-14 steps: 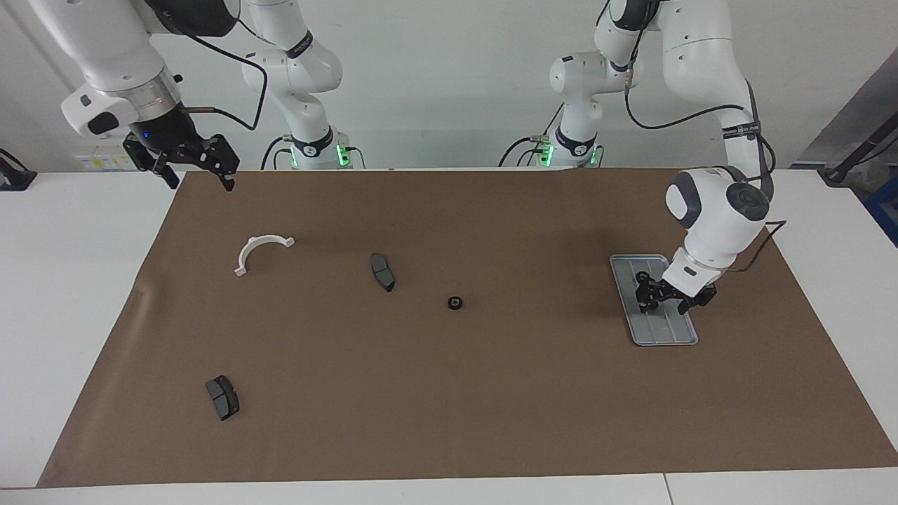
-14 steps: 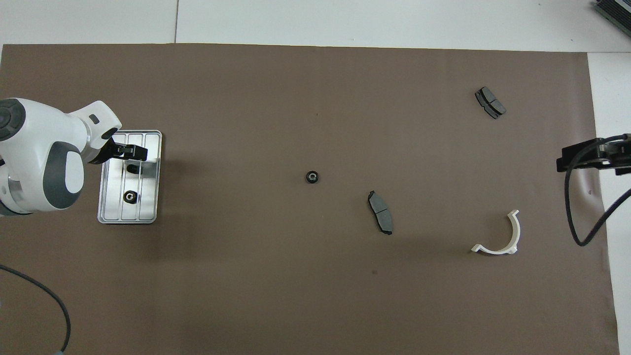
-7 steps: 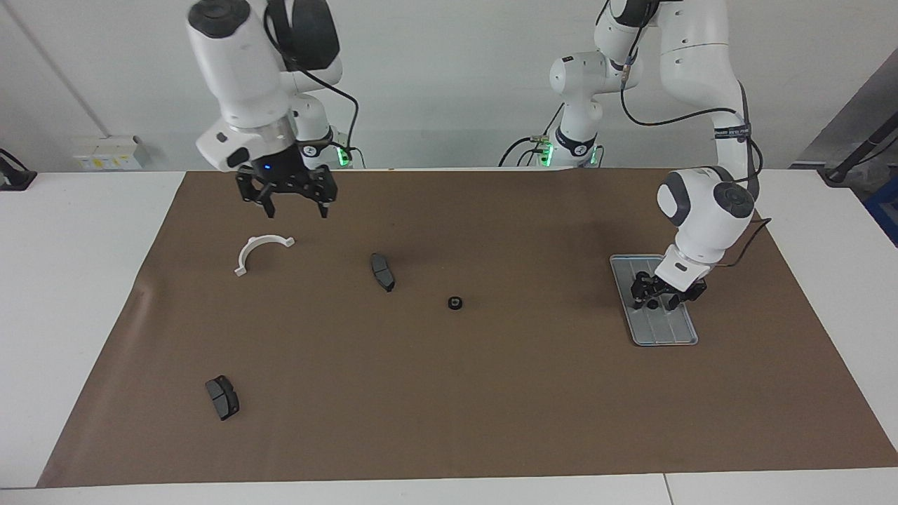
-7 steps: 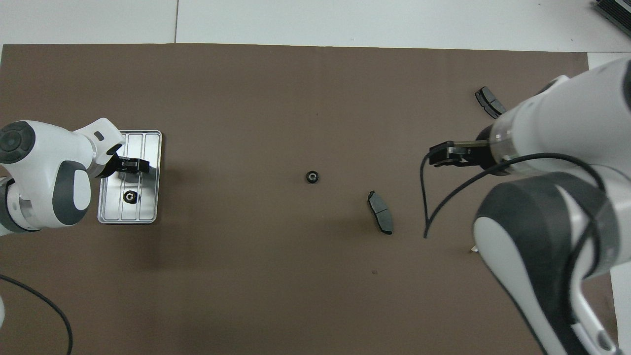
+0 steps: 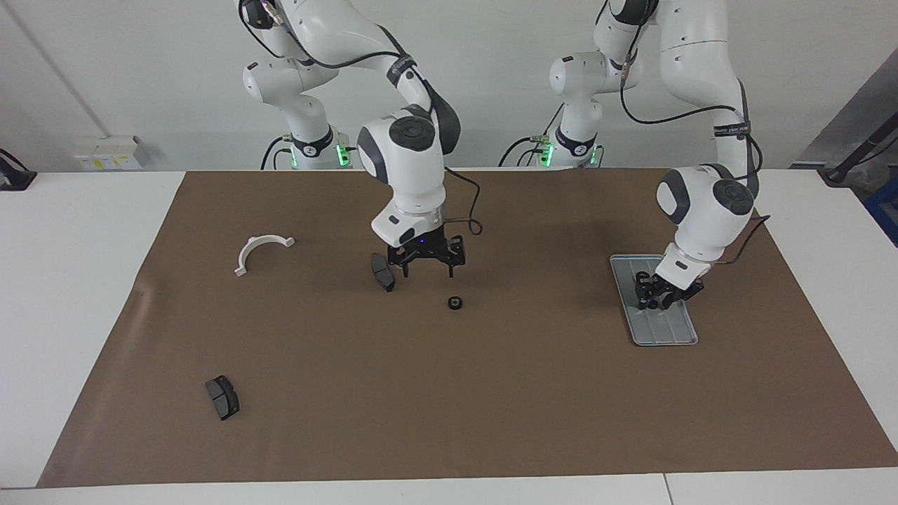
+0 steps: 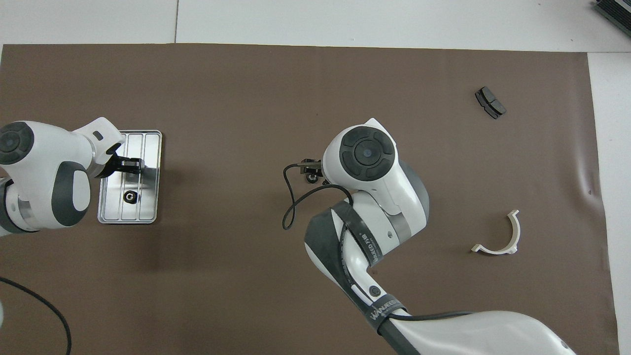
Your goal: Place bearing gear from tray to pile
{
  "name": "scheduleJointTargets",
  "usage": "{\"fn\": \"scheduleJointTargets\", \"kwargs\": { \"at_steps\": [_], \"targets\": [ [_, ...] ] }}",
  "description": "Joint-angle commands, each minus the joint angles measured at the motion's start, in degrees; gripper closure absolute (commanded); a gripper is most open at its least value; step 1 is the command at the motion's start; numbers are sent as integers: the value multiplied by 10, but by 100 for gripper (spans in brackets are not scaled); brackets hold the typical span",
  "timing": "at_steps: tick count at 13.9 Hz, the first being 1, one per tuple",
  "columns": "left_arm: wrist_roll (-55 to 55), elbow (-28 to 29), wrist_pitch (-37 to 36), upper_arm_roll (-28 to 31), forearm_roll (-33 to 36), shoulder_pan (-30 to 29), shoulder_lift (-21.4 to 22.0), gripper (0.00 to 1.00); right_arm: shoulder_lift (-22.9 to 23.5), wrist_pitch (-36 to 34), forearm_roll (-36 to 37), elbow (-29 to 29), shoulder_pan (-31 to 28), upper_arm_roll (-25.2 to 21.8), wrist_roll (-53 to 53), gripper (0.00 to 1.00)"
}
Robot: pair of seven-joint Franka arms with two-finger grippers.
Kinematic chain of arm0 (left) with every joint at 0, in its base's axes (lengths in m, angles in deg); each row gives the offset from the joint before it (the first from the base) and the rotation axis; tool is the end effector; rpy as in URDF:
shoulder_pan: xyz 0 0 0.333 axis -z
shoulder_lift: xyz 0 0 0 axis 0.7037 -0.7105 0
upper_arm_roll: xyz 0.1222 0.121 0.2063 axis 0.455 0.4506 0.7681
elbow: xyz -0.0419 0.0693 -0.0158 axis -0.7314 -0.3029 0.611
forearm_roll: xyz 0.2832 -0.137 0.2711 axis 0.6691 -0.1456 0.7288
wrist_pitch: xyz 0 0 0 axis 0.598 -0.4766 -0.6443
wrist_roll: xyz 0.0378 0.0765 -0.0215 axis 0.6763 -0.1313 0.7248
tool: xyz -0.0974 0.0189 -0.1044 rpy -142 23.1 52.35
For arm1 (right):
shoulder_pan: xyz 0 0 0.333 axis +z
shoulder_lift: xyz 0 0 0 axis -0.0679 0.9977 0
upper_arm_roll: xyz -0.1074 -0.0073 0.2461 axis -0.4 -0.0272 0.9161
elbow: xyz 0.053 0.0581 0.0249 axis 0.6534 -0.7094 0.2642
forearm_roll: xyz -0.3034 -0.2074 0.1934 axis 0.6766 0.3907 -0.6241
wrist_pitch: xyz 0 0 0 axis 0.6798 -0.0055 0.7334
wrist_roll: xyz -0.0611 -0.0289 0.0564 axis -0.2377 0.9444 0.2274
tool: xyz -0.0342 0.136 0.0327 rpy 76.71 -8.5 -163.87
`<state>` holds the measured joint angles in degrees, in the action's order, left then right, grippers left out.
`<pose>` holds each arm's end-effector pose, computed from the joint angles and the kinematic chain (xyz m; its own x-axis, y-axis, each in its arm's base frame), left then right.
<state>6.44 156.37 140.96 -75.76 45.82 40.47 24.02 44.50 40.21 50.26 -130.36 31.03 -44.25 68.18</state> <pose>0.5978 0.0101 0.2027 0.9913 -0.0988 0.0873 -0.1004 -0.9949 0.0137 0.5691 0.3559 0.2916 0.9922 -0.0636 0.1069 -0.0585 -0.9970 -0.0503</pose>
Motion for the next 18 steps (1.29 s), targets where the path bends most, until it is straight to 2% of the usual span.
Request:
{"fn": "scheduleJointTargets", "kwargs": {
  "at_steps": [1, 2, 5, 9, 11, 12, 13, 16, 18],
  "targets": [
    [4, 22, 14, -2, -2, -4, 17, 64, 59, 41, 19, 23, 25, -5, 31, 0],
    [4, 22, 14, -3, -2, -4, 17, 65, 75, 65, 31, 23, 29, -5, 49, 0],
    [4, 22, 14, -2, -3, -4, 16, 69, 89, 82, 40, 22, 26, -4, 54, 0],
    [3, 19, 12, -2, -2, -4, 16, 80, 100, 95, 41, 18, 27, -5, 56, 1],
    [3, 15, 8, -2, -2, -4, 16, 85, 100, 103, 41, 13, 29, -5, 57, 16],
    [3, 12, 7, -2, -3, -3, 15, 87, 101, 107, 41, 12, 29, -5, 58, 19],
    [3, 8, 4, -2, -2, -2, 14, 88, 106, 110, 41, 12, 30, -5, 61, 28],
    [3, -13, -3, -3, -2, 0, 9, 91, 106, 110, 41, 13, 31, -5, 63, 29],
    [4, -51, -42, -3, -2, 2, 2, 91, 106, 110, 44, 12, 32, -5, 74, 34]
  ]
}}
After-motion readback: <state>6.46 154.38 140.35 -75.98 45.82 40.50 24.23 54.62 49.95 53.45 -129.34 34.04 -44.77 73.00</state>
